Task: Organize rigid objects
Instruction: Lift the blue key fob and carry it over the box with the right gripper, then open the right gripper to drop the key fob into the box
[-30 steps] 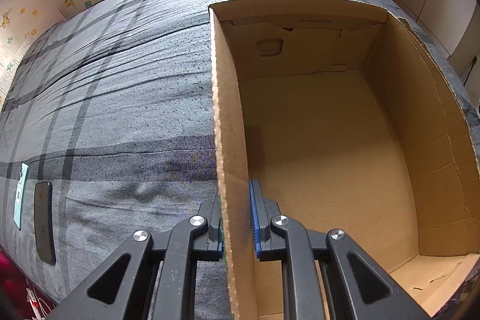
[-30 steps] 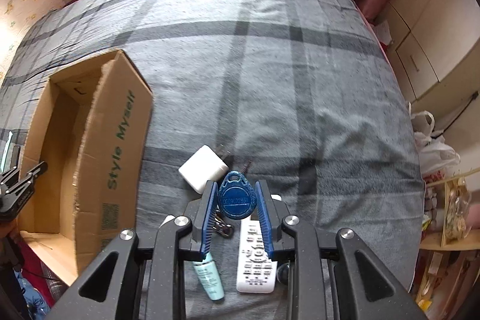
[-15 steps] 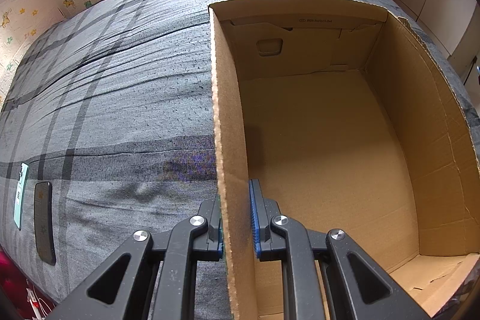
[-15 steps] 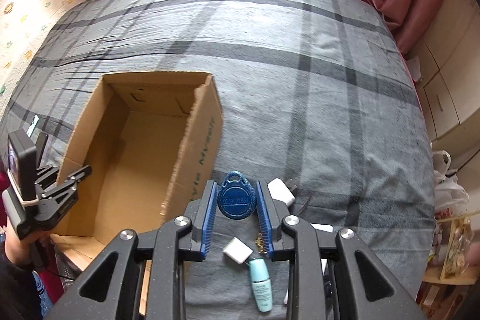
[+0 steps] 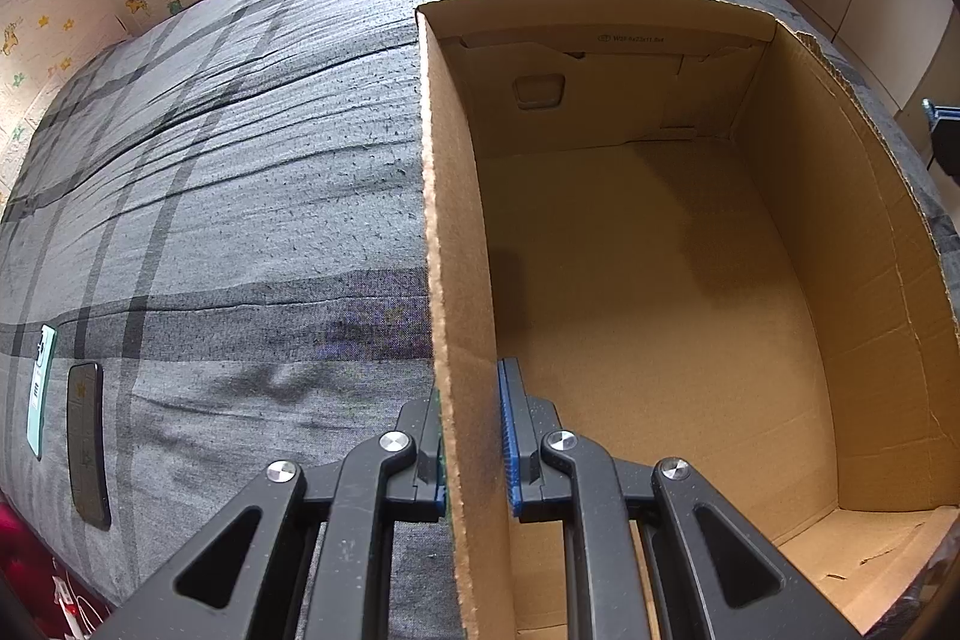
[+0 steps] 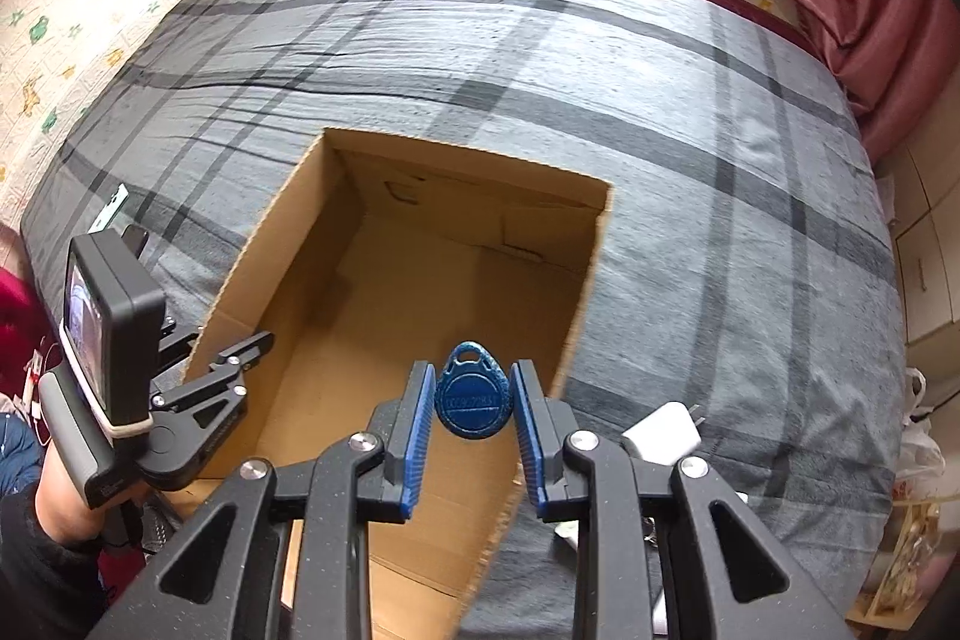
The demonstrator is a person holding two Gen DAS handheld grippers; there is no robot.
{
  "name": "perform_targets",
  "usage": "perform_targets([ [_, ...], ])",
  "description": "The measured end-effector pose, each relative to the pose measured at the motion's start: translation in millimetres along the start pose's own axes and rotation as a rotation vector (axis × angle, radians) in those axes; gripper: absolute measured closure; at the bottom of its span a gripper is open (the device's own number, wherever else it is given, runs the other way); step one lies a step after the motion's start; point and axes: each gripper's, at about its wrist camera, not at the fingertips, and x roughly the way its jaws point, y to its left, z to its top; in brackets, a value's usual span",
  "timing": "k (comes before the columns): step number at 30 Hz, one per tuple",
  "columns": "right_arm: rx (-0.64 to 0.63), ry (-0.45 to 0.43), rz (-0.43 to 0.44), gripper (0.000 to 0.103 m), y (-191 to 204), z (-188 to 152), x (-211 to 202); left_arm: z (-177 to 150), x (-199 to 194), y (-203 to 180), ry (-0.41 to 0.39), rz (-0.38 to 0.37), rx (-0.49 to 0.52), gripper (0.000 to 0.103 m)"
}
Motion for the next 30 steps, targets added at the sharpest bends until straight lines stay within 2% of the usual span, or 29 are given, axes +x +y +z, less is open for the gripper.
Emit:
perform_targets([
  [9,-0.041,0.048,0.024,0.075,36.8,-1.2,35.3,0.2,0.9,-0.1,0.001,-0.001,0.0,0.089],
  [30,-0.035,0.232,0.007,0.075,62.3,-12.7,136.4,0.3,1.0,1.1,0.004,-0.005,-0.007,0.089],
])
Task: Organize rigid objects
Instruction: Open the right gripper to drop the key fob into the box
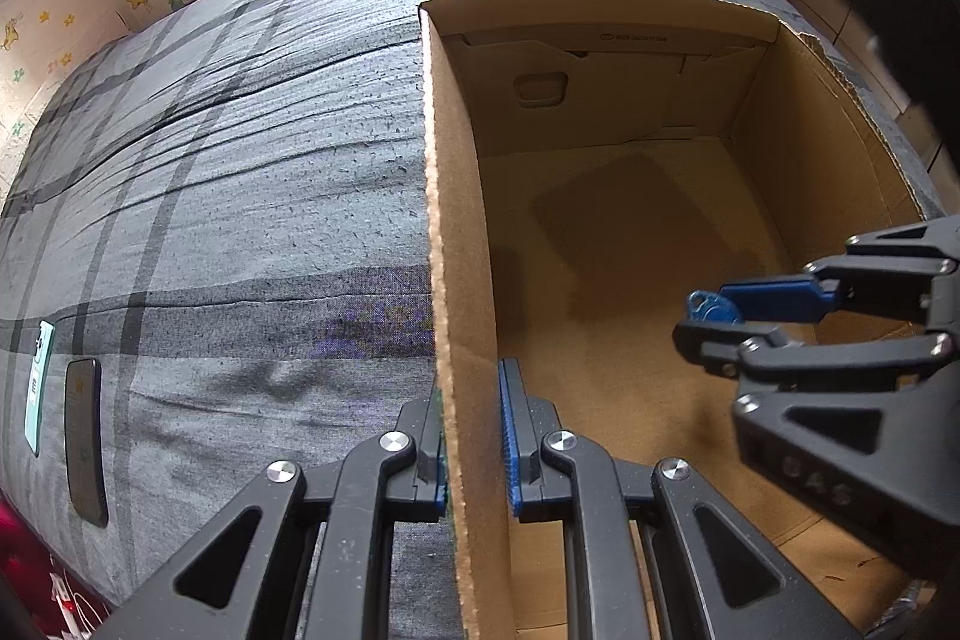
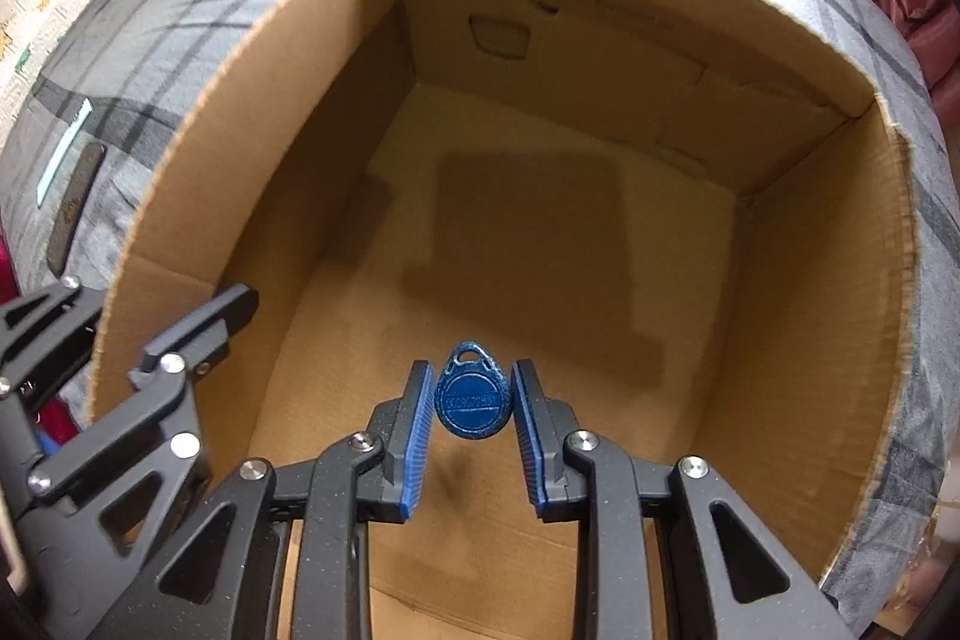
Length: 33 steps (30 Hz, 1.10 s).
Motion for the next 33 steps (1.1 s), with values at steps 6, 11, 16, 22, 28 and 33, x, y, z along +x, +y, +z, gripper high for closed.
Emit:
perform_targets([
  [6,-0.003,0.015,0.009,0.075,1.7,1.7,11.0,0.2,0.8,0.9,0.002,0.001,0.0,0.089],
  [11,0.002,0.005,0.019,0.074,-5.1,1.5,8.0,0.4,1.2,1.0,0.002,0.002,0.001,0.089],
  [16,0.002,-0.03,0.016,0.048,-8.4,0.5,-1.1,1.6,1.5,1.7,0.001,0.0,-0.003,0.089],
  [22,0.003,-0.06,-0.011,0.038,-12.7,2.1,-14.8,1.5,1.5,1.1,0.001,0.004,-0.002,0.089],
  [28,-0.001,-0.099,-0.019,0.036,-6.5,1.2,-35.5,2.2,1.7,2.3,0.001,0.006,0.0,0.089],
  [33,0.01,-0.147,-0.022,0.029,-7.3,-2.1,-56.9,2.5,1.8,2.9,0.0,0.008,0.002,0.089],
])
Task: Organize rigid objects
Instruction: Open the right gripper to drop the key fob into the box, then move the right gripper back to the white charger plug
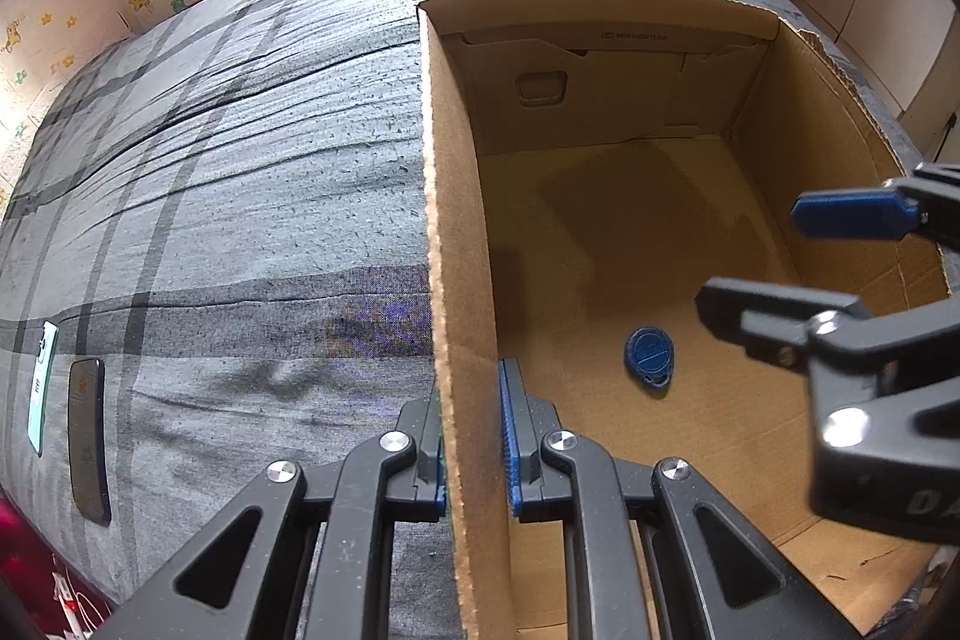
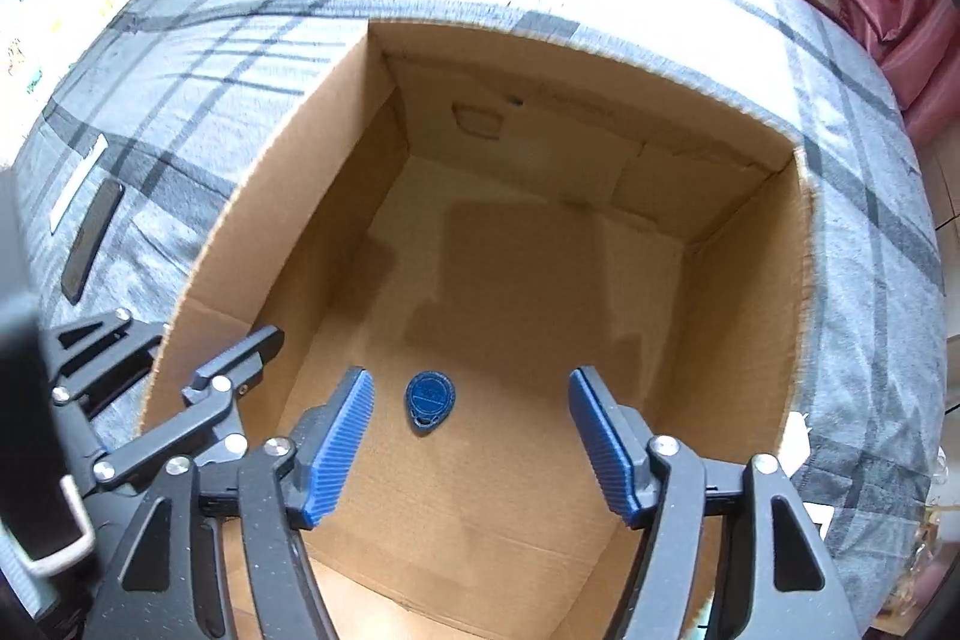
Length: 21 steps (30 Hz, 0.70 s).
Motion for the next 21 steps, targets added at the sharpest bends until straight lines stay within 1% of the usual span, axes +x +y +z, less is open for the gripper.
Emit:
perform_targets([
  [2,0.002,-0.02,-0.003,0.023,-2.2,-0.9,-9.6,-0.6,-0.5,-0.1,0.0,0.001,0.0,0.089],
  [6,0.009,-0.049,-0.011,0.019,-5.9,-2.9,-24.4,-1.3,-0.8,-1.1,0.0,0.005,0.002,0.089],
  [9,0.035,-0.067,-0.01,0.015,-16.7,-2.2,-35.1,-1.7,-1.3,-3.2,0.001,0.008,0.003,0.089],
  [11,0.05,-0.074,-0.009,0.006,-25.1,-4.1,-40.0,-1.8,-1.4,-4.0,0.001,0.008,0.003,0.089],
  [17,0.087,-0.117,-0.016,0.0,-47.6,-6.5,-61.6,-2.2,-1.0,-6.5,0.002,0.012,0.005,0.089],
  [19,0.1,-0.13,-0.016,0.0,-56.0,-7.5,-68.3,-2.3,-0.9,-6.9,0.003,0.013,0.004,0.089],
  [21,0.106,-0.14,-0.034,0.0,-63.8,-8.6,-75.5,-2.2,-1.0,-7.1,0.004,0.013,0.004,0.089],
])
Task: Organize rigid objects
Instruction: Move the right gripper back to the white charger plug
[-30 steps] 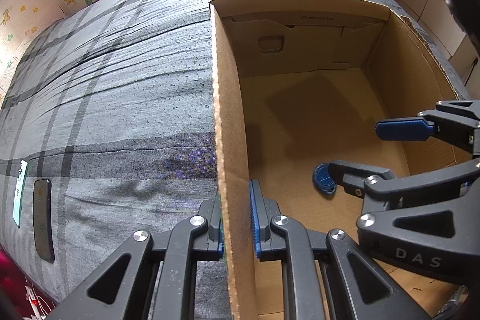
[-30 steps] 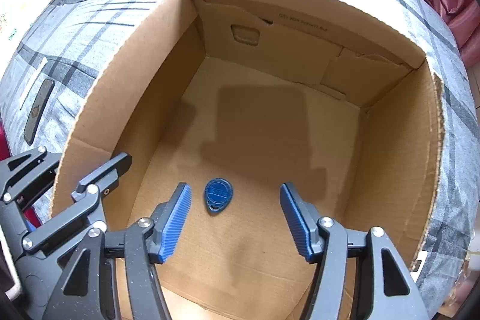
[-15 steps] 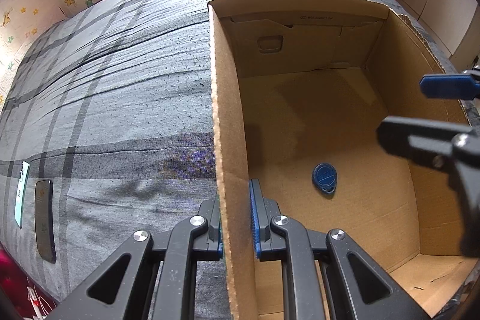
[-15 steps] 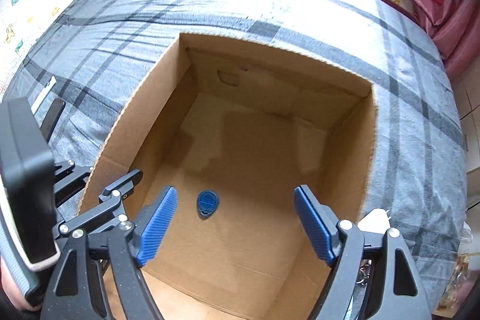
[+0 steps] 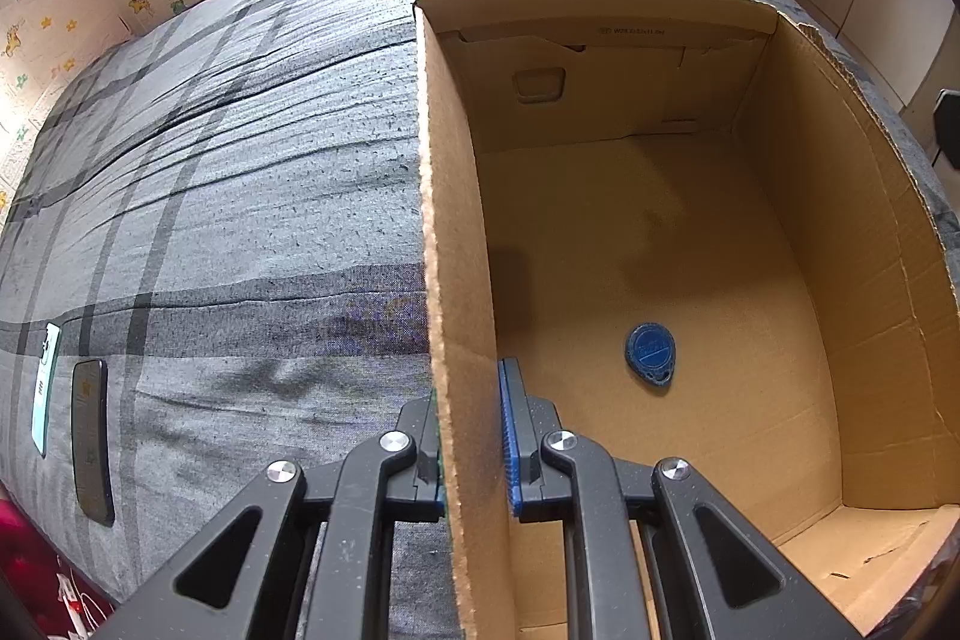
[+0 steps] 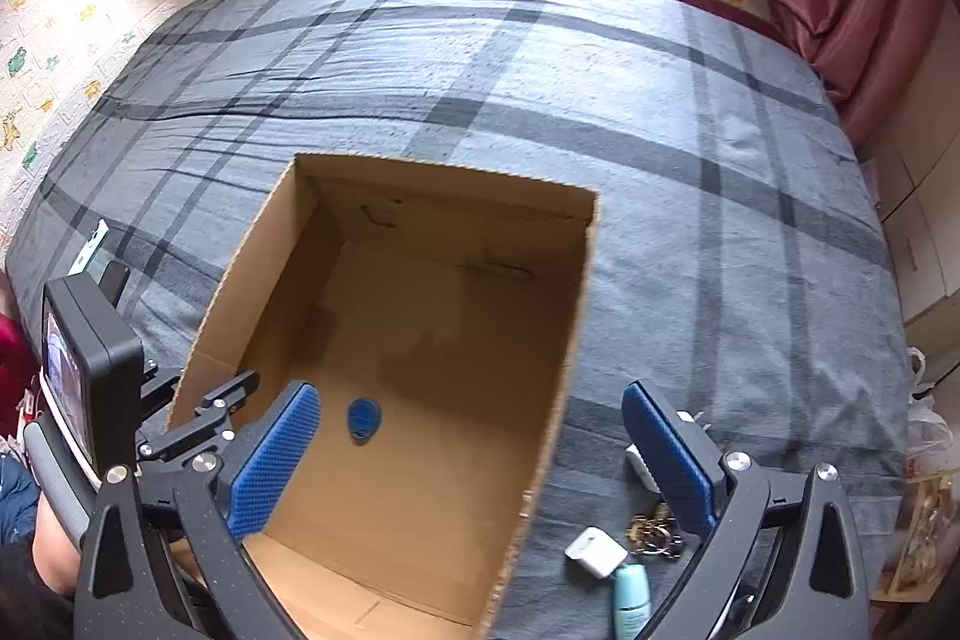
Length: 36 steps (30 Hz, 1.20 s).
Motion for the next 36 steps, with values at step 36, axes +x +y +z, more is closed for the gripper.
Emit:
perform_targets([
  [36,0.22,0.11,-0.093,0.0,-147.7,-54.3,61.9,1.0,1.7,-5.5,0.007,0.017,0.008,0.089],
])
